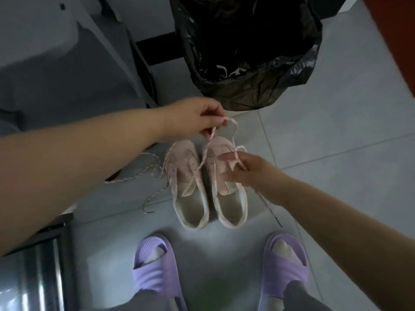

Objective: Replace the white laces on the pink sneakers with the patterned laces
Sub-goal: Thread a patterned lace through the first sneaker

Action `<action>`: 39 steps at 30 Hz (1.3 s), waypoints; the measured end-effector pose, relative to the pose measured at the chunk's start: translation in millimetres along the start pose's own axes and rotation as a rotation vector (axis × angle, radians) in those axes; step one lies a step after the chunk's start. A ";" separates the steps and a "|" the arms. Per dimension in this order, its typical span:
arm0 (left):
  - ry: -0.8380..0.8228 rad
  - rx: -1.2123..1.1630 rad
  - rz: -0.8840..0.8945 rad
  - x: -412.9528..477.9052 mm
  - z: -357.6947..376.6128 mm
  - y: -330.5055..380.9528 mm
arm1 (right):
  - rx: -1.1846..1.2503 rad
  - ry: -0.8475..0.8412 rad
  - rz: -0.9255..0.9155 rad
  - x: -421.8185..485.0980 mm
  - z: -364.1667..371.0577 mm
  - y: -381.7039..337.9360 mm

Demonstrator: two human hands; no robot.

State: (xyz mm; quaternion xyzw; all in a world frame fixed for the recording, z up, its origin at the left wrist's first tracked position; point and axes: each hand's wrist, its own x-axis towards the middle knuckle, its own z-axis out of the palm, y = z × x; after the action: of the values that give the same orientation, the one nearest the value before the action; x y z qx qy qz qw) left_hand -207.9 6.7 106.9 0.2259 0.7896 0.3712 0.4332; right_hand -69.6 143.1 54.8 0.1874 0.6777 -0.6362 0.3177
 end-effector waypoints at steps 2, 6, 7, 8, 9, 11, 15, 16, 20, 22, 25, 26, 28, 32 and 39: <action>0.017 -0.321 0.022 -4.3 3.6 7.4 | 0.005 -0.085 -0.032 0.5 19.5 -2.9; 0.069 -0.729 0.029 -3.1 13.0 14.0 | -0.006 -0.187 -0.062 -6.1 28.4 -5.8; 0.097 -0.733 0.026 -1.6 11.7 14.0 | -0.008 -0.172 -0.060 -8.8 26.9 -6.5; 0.141 -0.668 0.025 -0.7 9.0 11.7 | -0.013 -0.155 -0.049 -9.7 23.3 -3.9; 0.200 -0.541 0.024 -0.6 5.9 7.7 | -0.027 -0.130 -0.017 -11.6 19.6 -3.1; 0.338 -0.177 0.005 -1.7 0.4 -13.9 | -0.122 -0.050 0.051 -13.2 7.4 3.8; 0.446 0.328 -0.075 -10.0 -3.9 -81.5 | -0.349 0.098 0.043 -16.2 -24.8 20.3; 0.458 0.337 -0.111 -12.3 -3.8 -96.0 | -0.373 0.108 0.033 -17.7 -32.1 22.1; 0.505 0.466 -0.251 -19.6 5.8 -129.5 | -0.589 0.025 0.069 -22.5 -49.5 11.8; 0.525 0.532 -0.199 -22.7 20.2 -126.9 | -0.617 -0.081 0.096 -19.5 -44.0 2.0; 0.408 0.518 0.015 -20.6 45.3 -110.6 | -0.596 -0.112 0.100 -8.0 -22.0 -1.4; 0.332 0.521 0.070 -17.8 53.2 -106.6 | -0.545 -0.071 0.101 -2.5 -15.6 1.9; 0.198 0.505 0.062 -9.1 67.2 -106.2 | -0.270 0.043 0.126 7.8 -7.3 6.1; 0.164 0.441 -0.082 9.6 83.5 -106.1 | 0.717 0.176 0.065 18.6 -6.9 8.0; 0.170 0.309 -0.174 22.3 85.3 -99.7 | 0.925 0.249 0.130 22.9 -21.3 27.6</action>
State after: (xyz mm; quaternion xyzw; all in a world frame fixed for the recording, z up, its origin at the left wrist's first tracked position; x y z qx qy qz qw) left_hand -150.4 -6.9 -12.4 0.1884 0.8875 0.2244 0.3557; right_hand -72.2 163.9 18.7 0.4256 0.3437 -0.8223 0.1565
